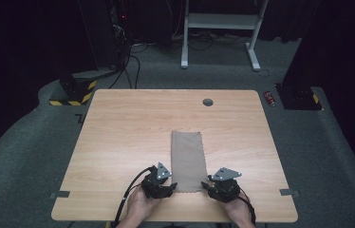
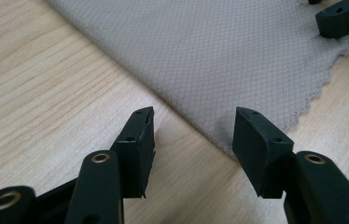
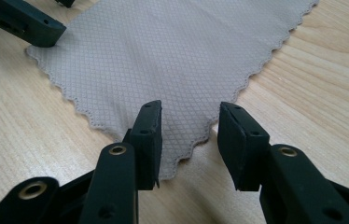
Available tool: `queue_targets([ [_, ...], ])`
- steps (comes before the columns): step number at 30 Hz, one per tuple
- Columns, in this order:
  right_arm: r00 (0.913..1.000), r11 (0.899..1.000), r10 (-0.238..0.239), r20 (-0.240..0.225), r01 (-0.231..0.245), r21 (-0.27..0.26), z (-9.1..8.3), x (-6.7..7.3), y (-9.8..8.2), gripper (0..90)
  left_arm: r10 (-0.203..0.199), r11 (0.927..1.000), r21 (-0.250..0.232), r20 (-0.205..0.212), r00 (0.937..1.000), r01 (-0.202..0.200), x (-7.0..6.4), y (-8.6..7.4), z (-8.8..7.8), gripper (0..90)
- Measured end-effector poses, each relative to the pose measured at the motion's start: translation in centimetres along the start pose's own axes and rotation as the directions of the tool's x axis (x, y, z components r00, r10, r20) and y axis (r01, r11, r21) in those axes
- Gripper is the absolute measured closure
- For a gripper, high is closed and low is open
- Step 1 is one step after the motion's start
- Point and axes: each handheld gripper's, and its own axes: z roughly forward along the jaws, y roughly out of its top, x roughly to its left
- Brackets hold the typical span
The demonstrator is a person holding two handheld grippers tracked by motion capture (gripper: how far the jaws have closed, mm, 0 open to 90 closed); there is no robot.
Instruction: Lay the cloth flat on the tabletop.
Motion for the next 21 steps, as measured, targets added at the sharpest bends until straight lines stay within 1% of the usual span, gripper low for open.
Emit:
queue_targets([
  [1, 1.0, 1.0, 0.001, 0.0, -0.001, -0.002, 0.0, 0.1, 0.0, 60.1, 0.01, 0.9999, -0.001, -0.007, 0.9999, -0.01, 0.1, -0.1, -0.1, 49.3],
  [2, 1.0, 1.0, 0.002, -0.003, -0.002, -0.002, 0.0, 0.2, -0.1, 60.1, 0.003, 1.0, -0.002, -0.001, 1.0, -0.003, 0.0, -0.3, -0.2, 49.6],
  [3, 1.0, 1.0, 0.0, -0.003, 0.0, -0.004, -0.1, 0.3, -0.1, 60.3, 0.014, 0.9999, -0.004, -0.005, 0.9999, -0.014, 0.1, -0.4, -0.3, 49.8],
  [4, 1.0, 1.0, -0.004, 0.001, 0.004, -0.006, -0.1, 0.6, -0.1, 60.6, 0.005, 1.0, 0.0, 0.004, 1.0, -0.005, 0.0, -0.5, -0.4, 50.0],
  [7, 0.9998, 1.0, -0.018, -0.005, 0.018, -0.006, 0.0, 1.1, -0.1, 61.2, 0.015, 0.9999, 0.003, -0.002, 0.9999, -0.015, 0.2, -0.8, -0.8, 50.5],
  [8, 0.9996, 1.0, -0.028, -0.006, 0.028, -0.005, 0.0, 1.3, 0.0, 61.2, 0.006, 1.0, 0.002, 0.003, 1.0, -0.006, 0.2, -0.9, -0.9, 50.5],
  [11, 0.9989, 0.999, -0.046, -0.012, 0.046, -0.003, 0.0, 1.9, 0.0, 61.4, 0.0, 1.0, -0.004, -0.004, 1.0, 0.0, 0.3, -1.4, -1.2, 51.1],
  [14, 0.9987, 0.999, -0.044, -0.026, 0.044, -0.005, 0.0, 2.3, 0.0, 61.3, -0.003, 0.9999, -0.013, -0.01, 0.9999, 0.003, 0.4, -1.9, -1.5, 51.2],
  [16, 0.998, 0.999, -0.054, -0.032, 0.053, -0.01, 0.0, 2.5, 0.0, 61.3, -0.01, 0.9998, -0.017, -0.013, 0.9999, 0.009, 0.3, -2.1, -1.7, 51.2],
  [18, 0.9979, 0.999, -0.05, -0.042, 0.049, -0.011, 0.0, 2.5, 0.0, 61.2, -0.008, 0.9998, -0.021, -0.02, 0.9998, 0.007, 0.4, -2.3, -1.9, 51.2],
  [21, 0.9973, 0.999, -0.046, -0.058, 0.045, -0.015, 0.1, 2.4, -0.1, 61.0, -0.011, 0.9997, -0.022, -0.021, 0.9997, 0.011, 0.3, -2.5, -2.0, 51.2],
])
